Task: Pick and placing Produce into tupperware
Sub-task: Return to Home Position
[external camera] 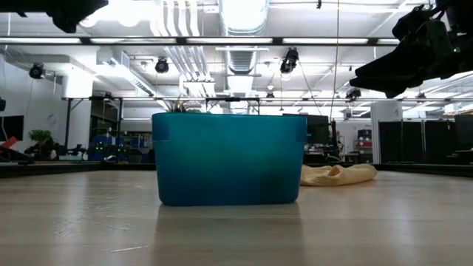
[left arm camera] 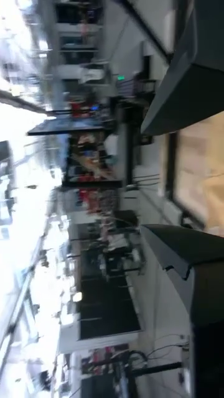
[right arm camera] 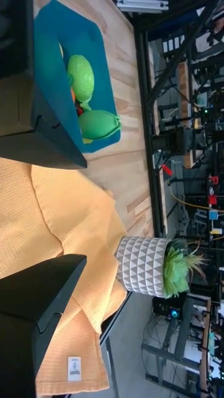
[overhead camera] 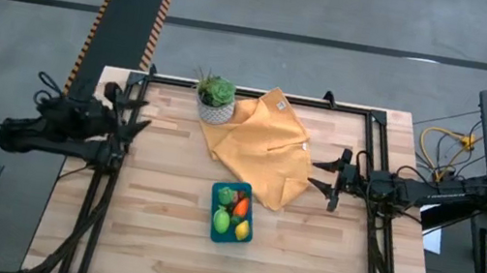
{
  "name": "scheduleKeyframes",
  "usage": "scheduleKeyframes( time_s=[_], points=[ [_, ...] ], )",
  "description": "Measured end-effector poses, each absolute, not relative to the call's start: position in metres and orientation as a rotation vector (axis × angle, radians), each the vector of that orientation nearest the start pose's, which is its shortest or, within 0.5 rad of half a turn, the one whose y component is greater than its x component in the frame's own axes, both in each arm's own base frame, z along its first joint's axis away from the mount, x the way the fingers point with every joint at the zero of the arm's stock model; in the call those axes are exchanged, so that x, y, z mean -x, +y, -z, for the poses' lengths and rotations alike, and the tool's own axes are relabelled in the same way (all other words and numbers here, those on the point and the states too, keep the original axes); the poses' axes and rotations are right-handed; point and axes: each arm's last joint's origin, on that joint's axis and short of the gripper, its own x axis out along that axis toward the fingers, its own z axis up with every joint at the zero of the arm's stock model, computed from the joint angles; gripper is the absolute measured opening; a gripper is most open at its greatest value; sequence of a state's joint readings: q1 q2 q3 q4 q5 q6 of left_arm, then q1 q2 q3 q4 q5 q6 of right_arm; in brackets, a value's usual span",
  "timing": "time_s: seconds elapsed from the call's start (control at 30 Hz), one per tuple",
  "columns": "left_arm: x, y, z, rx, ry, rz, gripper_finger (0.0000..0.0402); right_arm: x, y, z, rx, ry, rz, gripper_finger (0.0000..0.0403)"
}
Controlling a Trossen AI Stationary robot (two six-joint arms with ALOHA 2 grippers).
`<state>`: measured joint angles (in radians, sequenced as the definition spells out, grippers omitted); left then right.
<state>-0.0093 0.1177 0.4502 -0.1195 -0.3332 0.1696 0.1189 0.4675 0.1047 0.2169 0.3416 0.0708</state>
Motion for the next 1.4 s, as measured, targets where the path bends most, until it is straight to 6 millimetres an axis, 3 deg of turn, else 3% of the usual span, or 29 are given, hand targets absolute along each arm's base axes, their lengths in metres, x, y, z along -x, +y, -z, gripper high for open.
scheduleKeyframes(
  time_s=[0.27,0.73,0.93,1.23,1.4],
  points=[
    [-0.087,0.009,-0.259,-0.109,-0.043,-0.327,0.0233,-0.129,0.006,-0.178,-0.037,0.134,0.227,0.0228],
    [-0.106,0.008,-0.19,0.028,-0.044,-0.296,0.0228,-0.129,0.006,-0.178,-0.037,0.134,0.227,0.0228],
    [-0.107,0.008,-0.172,0.053,-0.043,-0.292,0.0167,-0.129,0.006,-0.178,-0.05,0.133,0.228,0.0228],
    [-0.108,0.005,-0.167,0.046,0.013,-0.218,0.0013,-0.129,0.006,-0.178,-0.052,0.132,0.228,0.0228],
    [-0.108,0.005,-0.163,0.065,0.048,-0.209,0.0007,-0.129,0.006,-0.179,-0.042,0.119,0.227,0.0226]
  ],
)
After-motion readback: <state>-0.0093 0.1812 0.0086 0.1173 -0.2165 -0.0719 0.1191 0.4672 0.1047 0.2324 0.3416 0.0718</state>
